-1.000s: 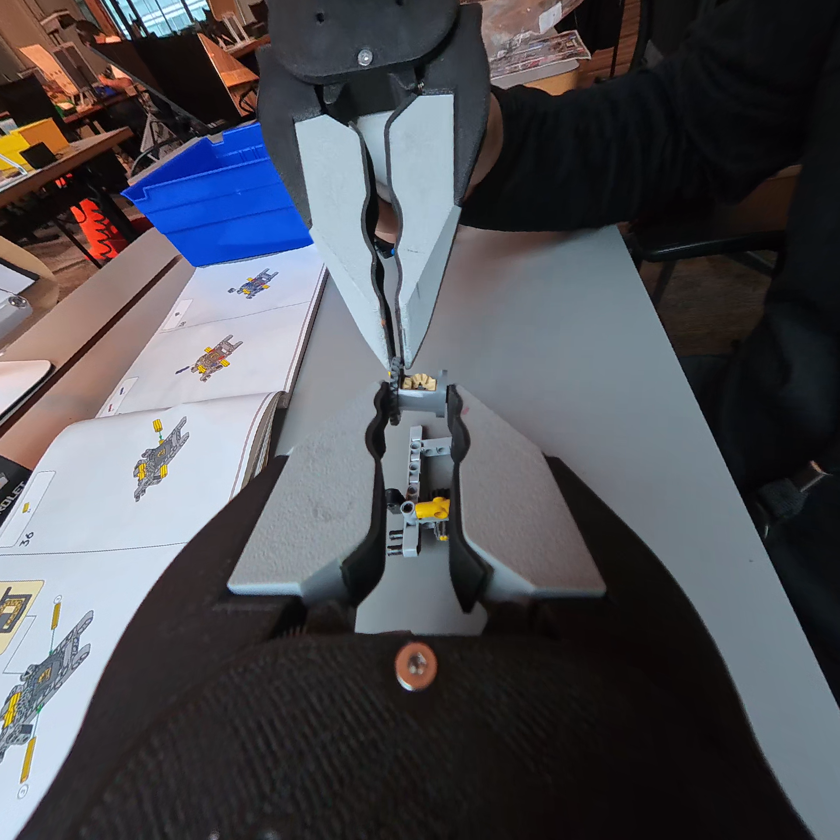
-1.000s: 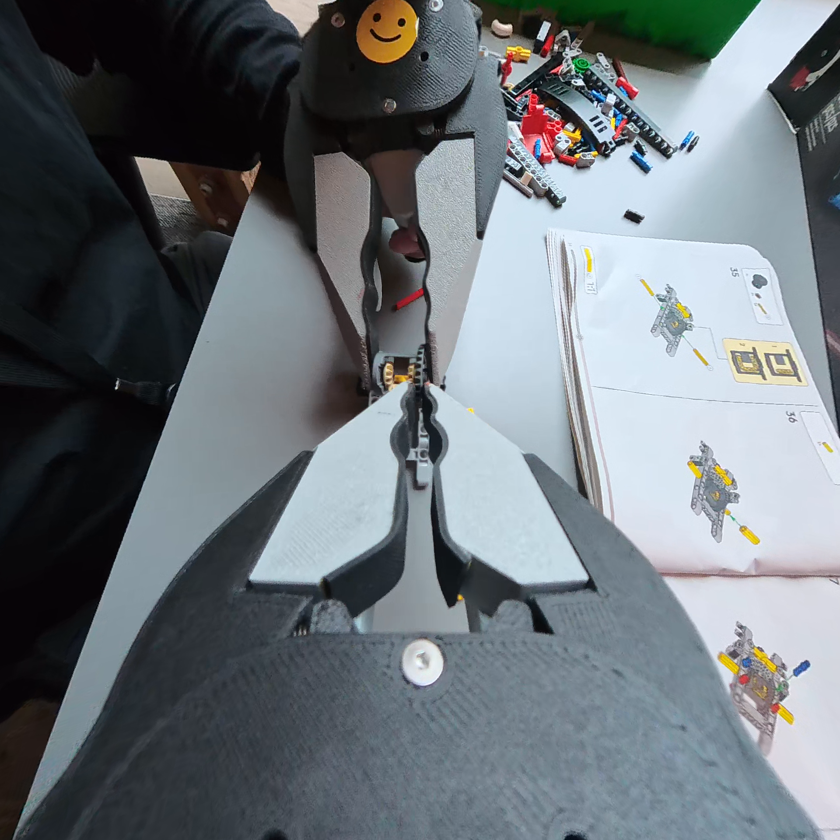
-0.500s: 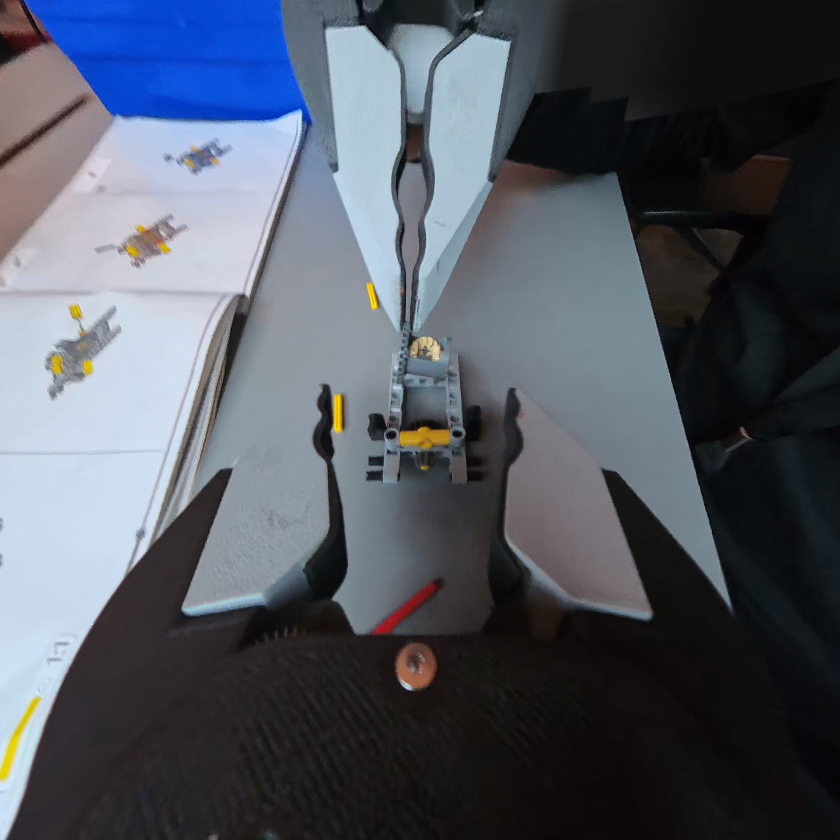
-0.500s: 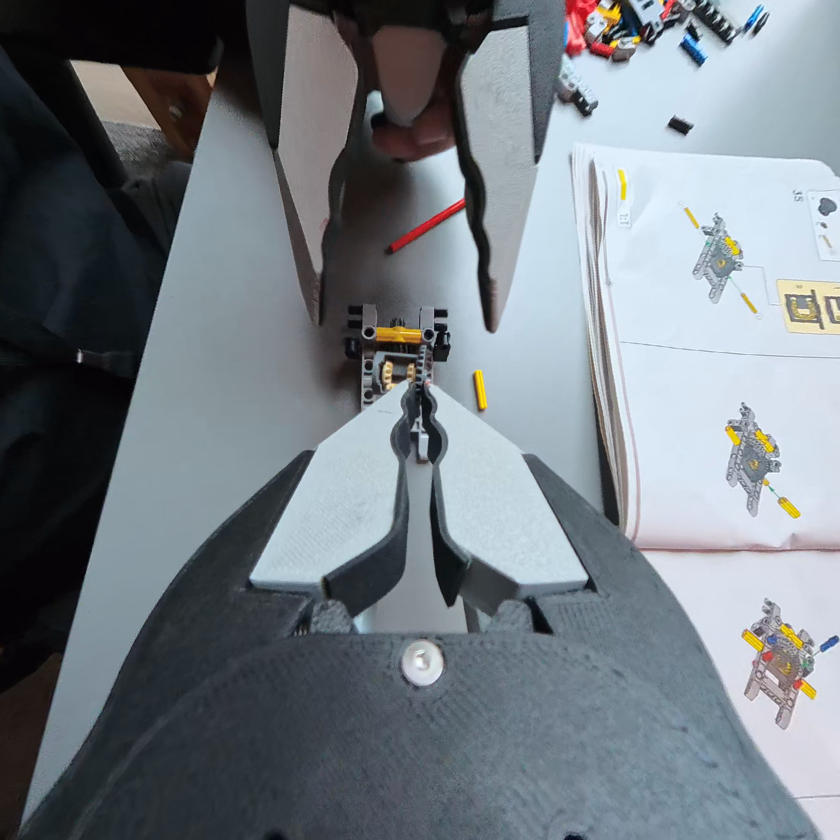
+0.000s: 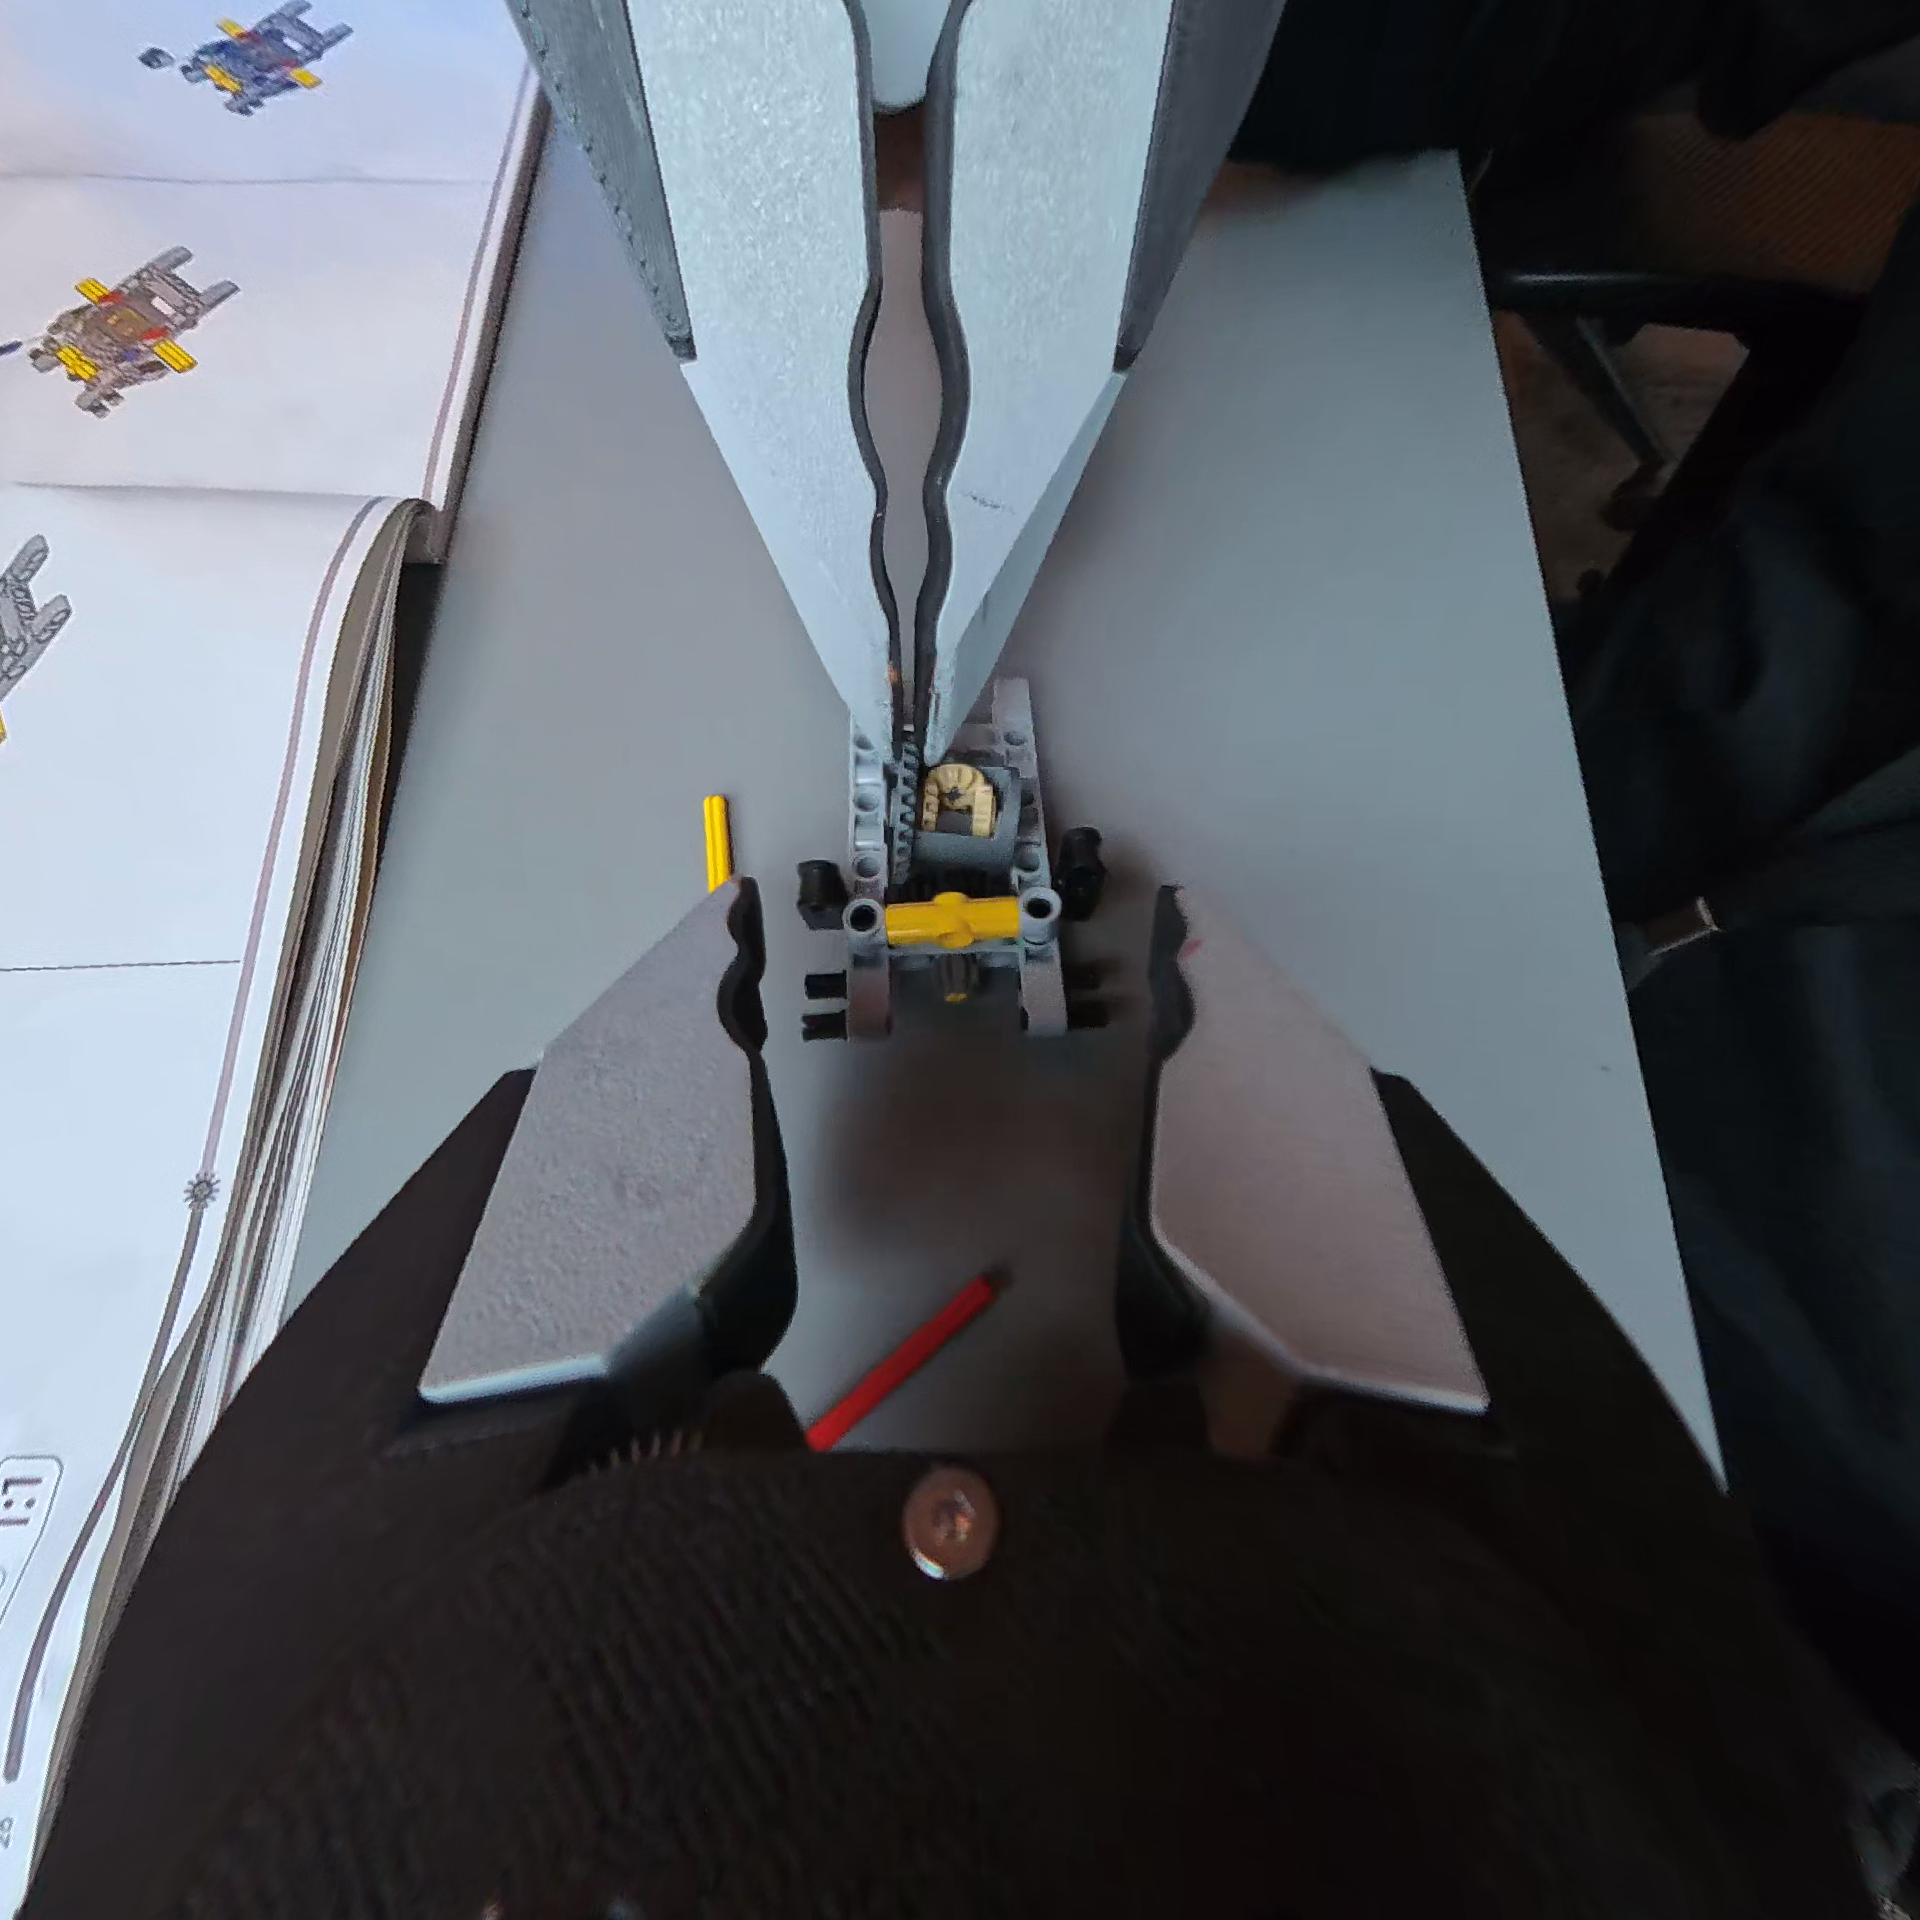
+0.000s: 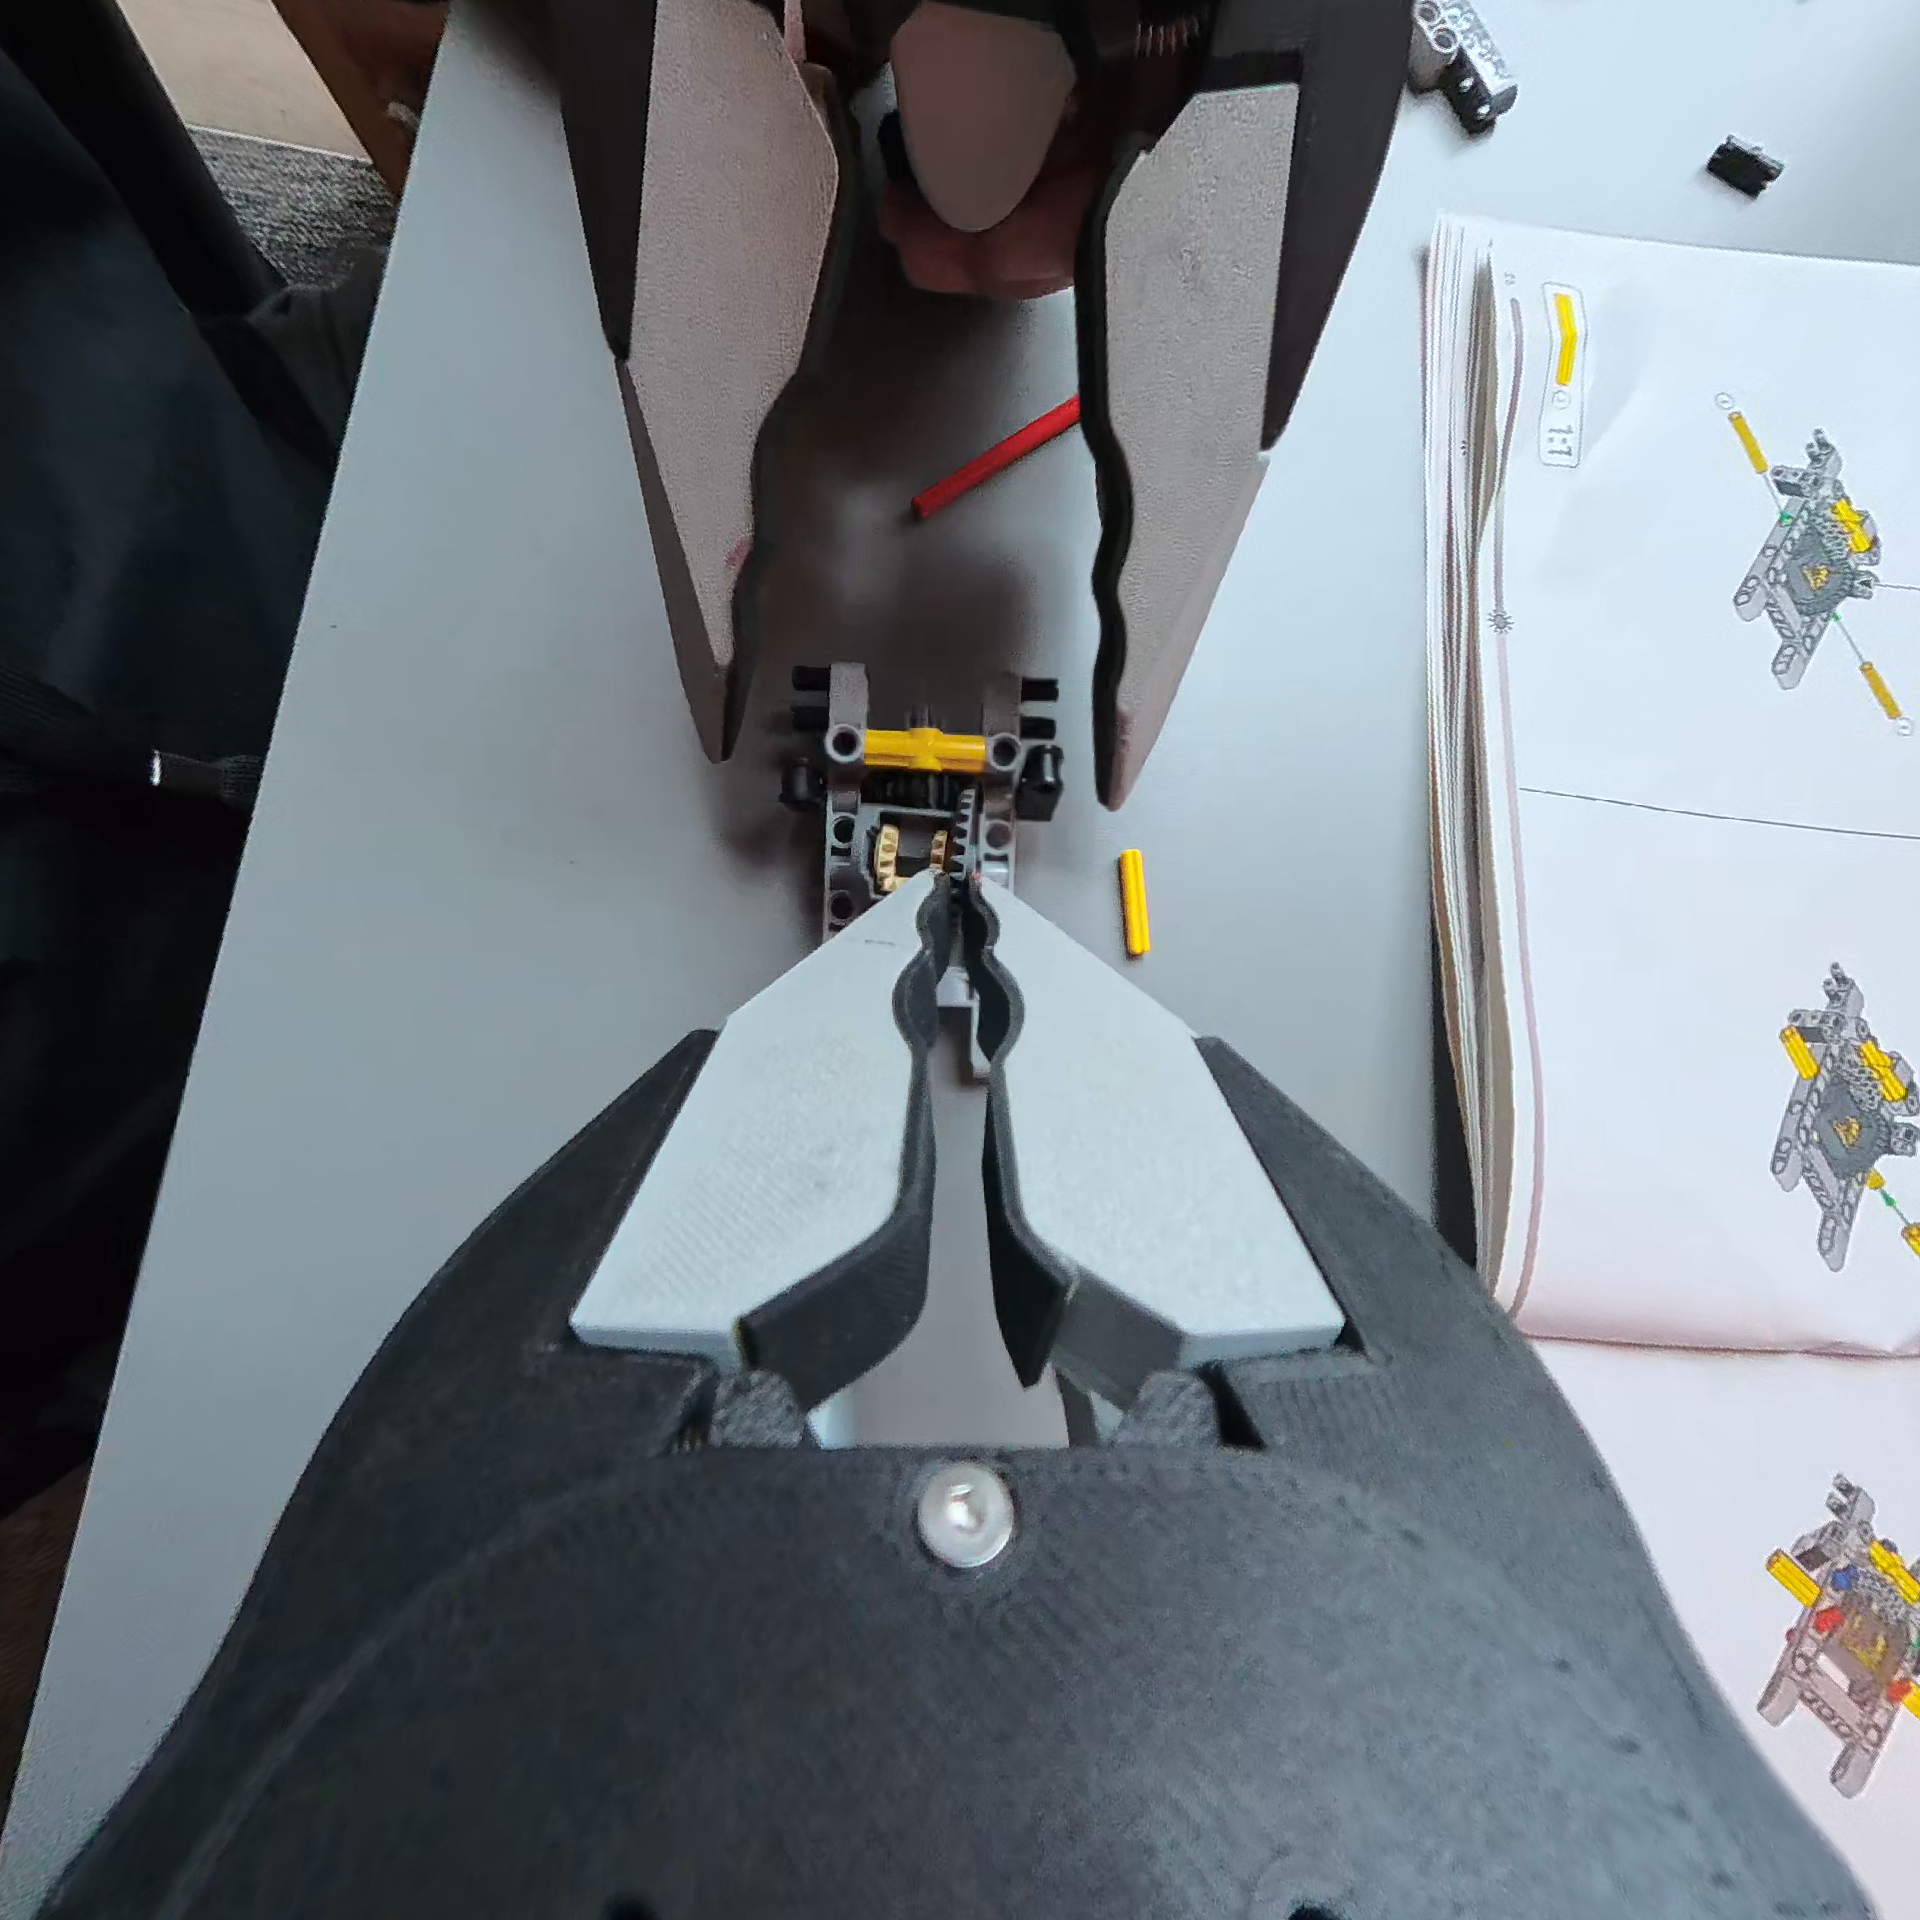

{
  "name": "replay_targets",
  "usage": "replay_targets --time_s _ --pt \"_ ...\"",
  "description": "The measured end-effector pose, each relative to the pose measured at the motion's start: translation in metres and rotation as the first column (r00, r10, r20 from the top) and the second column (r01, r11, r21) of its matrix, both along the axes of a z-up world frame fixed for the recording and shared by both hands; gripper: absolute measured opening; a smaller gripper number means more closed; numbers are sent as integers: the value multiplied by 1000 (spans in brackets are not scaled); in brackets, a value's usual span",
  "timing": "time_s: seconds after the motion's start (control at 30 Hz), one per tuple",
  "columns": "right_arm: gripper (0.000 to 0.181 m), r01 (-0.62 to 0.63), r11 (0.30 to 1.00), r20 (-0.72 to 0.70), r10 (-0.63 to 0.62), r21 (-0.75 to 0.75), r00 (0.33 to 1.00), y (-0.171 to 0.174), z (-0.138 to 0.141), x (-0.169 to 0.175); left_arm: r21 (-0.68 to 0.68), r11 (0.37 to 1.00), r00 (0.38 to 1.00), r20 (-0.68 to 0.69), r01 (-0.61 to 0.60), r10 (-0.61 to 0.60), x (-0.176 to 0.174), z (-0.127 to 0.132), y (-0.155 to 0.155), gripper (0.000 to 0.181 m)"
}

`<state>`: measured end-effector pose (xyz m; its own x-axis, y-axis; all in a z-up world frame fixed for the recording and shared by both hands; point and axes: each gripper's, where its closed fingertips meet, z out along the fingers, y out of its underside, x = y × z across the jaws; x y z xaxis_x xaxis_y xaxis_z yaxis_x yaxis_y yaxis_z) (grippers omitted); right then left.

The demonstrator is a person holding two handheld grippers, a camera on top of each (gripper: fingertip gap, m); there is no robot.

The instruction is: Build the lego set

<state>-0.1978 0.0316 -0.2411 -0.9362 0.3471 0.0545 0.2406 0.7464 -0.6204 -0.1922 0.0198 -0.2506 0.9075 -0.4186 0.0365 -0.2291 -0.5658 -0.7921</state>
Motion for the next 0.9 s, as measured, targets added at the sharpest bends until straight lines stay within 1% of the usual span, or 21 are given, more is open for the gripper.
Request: replay_targets --time_s 0.17,0.3,0.5,0.73,0.9 --pt "0 -8 1000 -33 9 26 999 -1 -2 -2 -46 999 1000 -13 4 -5 1 -7 0 71" --pt "0 -29 999 -68 32 38 997 -4 -2 -1 -82 997 999 -34 10 -13 1 -14 -1 59" --pt "0 -57 997 -126 62 49 990 -4 -4 -2 -92 996 998 -59 15 -21 0 -17 -1 58" --pt "0 -57 997 -82 61 53 995 -3 -9 -2 -91 995 997 -63 29 -35 0 -17 -2 57" --pt "0 -82 988 -25 86 132 996 -2 -7 0 -91 995 997 -62 38 -44 1 -17 -2 57"
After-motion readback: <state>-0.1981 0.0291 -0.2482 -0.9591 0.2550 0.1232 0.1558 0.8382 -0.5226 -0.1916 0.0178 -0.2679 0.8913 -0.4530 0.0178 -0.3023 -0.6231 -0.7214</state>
